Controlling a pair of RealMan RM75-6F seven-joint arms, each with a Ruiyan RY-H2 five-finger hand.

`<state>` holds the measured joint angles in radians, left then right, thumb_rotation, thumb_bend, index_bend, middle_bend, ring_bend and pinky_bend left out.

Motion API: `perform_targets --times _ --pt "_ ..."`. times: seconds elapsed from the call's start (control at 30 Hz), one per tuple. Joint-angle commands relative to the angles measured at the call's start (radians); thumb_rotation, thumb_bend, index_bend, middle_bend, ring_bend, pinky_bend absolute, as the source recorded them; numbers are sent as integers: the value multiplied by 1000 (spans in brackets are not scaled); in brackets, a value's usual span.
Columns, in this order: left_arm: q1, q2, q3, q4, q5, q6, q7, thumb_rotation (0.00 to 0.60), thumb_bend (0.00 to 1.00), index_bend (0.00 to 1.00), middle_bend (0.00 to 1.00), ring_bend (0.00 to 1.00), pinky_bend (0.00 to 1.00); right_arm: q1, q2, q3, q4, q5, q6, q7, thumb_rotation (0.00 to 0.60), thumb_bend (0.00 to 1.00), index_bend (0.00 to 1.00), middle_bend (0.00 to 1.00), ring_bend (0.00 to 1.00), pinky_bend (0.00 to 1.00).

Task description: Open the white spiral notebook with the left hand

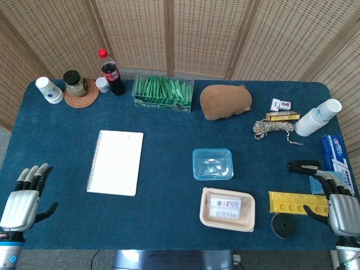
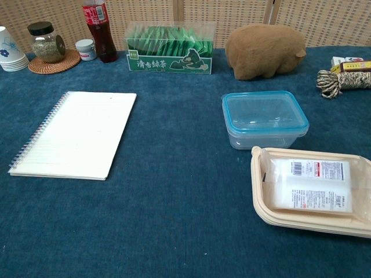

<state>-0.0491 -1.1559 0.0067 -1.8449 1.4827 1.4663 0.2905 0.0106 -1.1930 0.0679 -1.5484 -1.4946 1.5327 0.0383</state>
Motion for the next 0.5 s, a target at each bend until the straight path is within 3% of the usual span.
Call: perform_targets --times 0.03,0.5 --pt "-1 -1 0 0 0 -1 2 600 243 0 0 0 0 1 1 1 -2 2 -2 -2 600 185 216 206 158 260" --pt "-36 -2 -6 -8 14 -41 17 600 243 0 0 0 0 1 -7 1 5 -5 5 9 600 185 217 206 158 259"
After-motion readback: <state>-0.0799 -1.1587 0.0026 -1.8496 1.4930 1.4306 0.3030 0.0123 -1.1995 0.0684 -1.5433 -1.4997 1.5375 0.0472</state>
